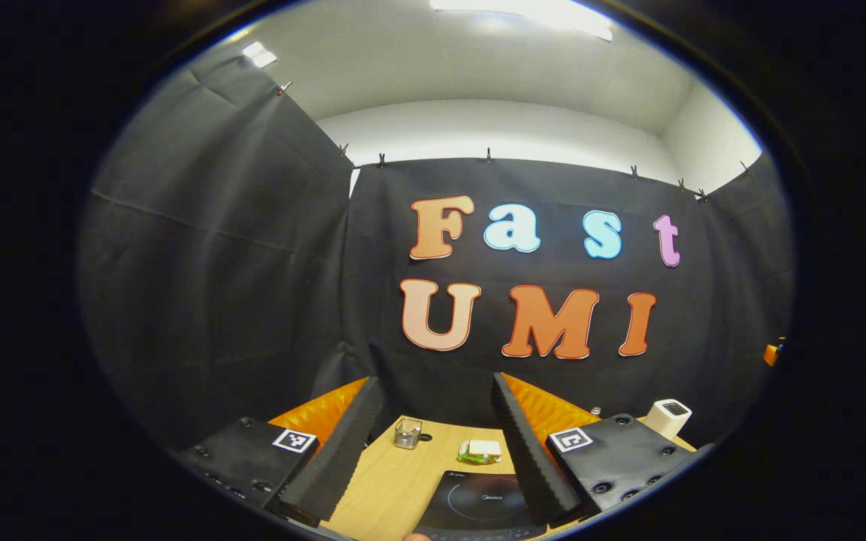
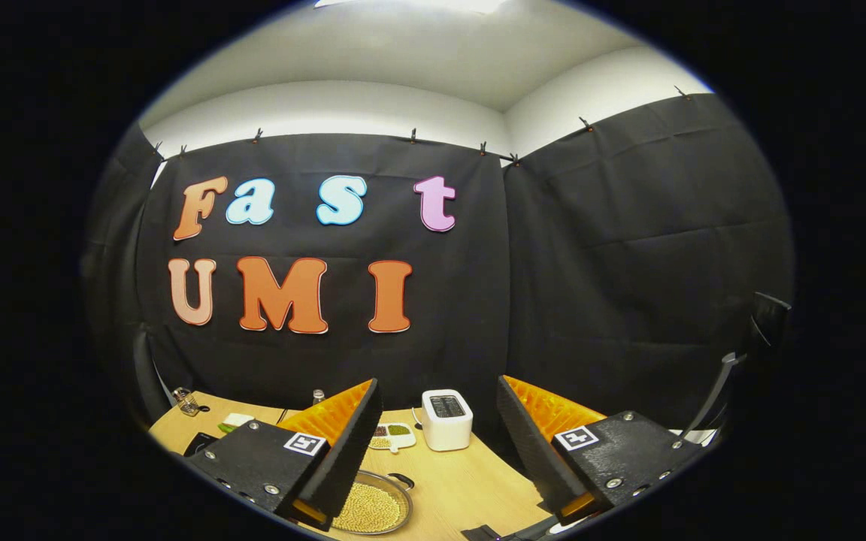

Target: First push the handle of the pot to place it horizontally, then grasp the pot with both hands and set it on the induction cooktop.

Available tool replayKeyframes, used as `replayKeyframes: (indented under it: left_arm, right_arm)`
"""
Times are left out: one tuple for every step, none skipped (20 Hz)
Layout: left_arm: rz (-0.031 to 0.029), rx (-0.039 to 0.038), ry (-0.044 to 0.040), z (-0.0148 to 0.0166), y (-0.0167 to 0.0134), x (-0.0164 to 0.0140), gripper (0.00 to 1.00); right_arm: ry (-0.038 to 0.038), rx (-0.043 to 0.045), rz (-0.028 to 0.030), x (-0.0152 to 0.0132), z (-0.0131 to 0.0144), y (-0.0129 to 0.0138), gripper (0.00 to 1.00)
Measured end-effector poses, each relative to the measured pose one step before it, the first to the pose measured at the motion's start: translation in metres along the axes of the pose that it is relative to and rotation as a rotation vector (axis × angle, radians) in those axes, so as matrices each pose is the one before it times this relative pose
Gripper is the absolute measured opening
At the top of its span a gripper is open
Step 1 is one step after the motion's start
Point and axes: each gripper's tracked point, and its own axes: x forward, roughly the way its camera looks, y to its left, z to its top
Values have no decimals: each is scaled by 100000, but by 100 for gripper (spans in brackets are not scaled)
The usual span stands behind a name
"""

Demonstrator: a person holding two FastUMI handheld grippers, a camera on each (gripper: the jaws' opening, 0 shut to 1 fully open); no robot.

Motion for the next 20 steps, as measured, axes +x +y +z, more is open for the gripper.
replayKeyframes:
  left_arm:
    - [-180, 315, -303, 127, -65, 57, 97]
    - [-400, 219, -265, 101, -165, 65, 97]
    - [-406, 194, -249, 175, -140, 94, 97]
    - [-333, 118, -247, 85, -31, -41, 97]
    - [-221, 70, -89, 86, -39, -5, 97]
    - [-129, -58, 7, -23, -38, 124, 97]
    - [-30, -95, 127, -37, -8, 41, 97]
    - [-6, -155, 201, -133, 53, 47, 97]
    - [-64, -138, 164, 40, -2, 120, 97]
    - [74, -2, 211, -119, -10, -28, 98]
    - [171, 268, 153, -57, 20, 19, 97]
    - [340, 600, 92, -36, 39, -31, 97]
    - [246, 660, -54, -10, 104, 28, 97]
    - [224, 587, -121, 68, -1, 38, 97]
    - [6, 410, -279, 105, -103, 84, 97]
    - [-64, 132, -228, 125, -100, 3, 98]
    - [-253, -162, -196, 5, -130, -68, 98]
    - [-387, -370, -159, 49, -172, -58, 97]
    - [-144, -323, -30, 9, 100, 29, 97]
    - [138, -26, -161, 10, 41, 14, 97]
  right_arm:
    - [46, -203, -124, 3, 65, 94, 95]
    - [34, -71, -131, 47, 62, -25, 95]
    - [125, 151, -24, 115, -94, -76, 95]
    - [164, 296, 45, -70, -13, -9, 95]
    - [58, 272, 43, -43, -34, -23, 95]
    - [55, 29, 154, -14, 44, -53, 95]
    - [175, -77, 152, 52, -62, 24, 95]
    - [197, -235, -34, 5, -116, -6, 95]
    - [188, -331, 90, 95, -111, -7, 94]
    - [194, -226, 137, -25, -85, 23, 94]
    - [140, -203, 205, 27, -72, 106, 92]
    - [-31, 86, 245, -28, 47, 42, 90]
    - [101, 318, 455, -20, 3, 186, 87]
    - [145, 305, 726, -94, -39, 156, 86]
    - [245, 220, 747, 102, -122, 222, 82]
    - [176, 52, 831, 2, -84, 229, 78]
    - [74, -359, 1108, -26, -112, 350, 74]
    - [383, -715, 812, 30, -180, 241, 70]
    - [549, -1011, 717, 45, -270, 174, 59]
    - [420, -1065, 544, 16, -182, 173, 60]
